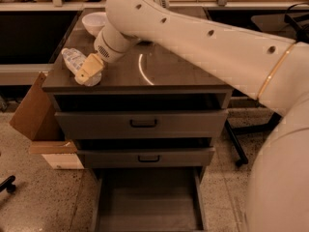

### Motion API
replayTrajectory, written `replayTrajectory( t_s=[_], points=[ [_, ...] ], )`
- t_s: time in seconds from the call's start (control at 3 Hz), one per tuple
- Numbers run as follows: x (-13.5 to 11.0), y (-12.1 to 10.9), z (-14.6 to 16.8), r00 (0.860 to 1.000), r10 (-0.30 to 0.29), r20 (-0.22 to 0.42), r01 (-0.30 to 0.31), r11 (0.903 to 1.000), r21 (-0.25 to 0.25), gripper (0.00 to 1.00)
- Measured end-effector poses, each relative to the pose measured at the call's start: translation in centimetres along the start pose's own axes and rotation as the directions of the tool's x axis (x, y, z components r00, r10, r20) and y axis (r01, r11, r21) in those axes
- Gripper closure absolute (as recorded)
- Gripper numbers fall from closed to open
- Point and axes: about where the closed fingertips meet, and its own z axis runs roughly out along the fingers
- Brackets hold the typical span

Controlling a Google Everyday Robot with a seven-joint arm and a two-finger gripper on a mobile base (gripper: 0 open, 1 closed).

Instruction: Place blue plastic bottle into bottom drawer

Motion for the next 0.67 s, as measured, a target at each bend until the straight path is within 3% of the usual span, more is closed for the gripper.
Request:
replayTrajectory(
  t_s=[0.67],
  points=[
    [-2.7, 1.8, 0.0, 0.998, 0.050, -0.035, -0.051, 0.9983, -0.028, 0.00]
  ],
)
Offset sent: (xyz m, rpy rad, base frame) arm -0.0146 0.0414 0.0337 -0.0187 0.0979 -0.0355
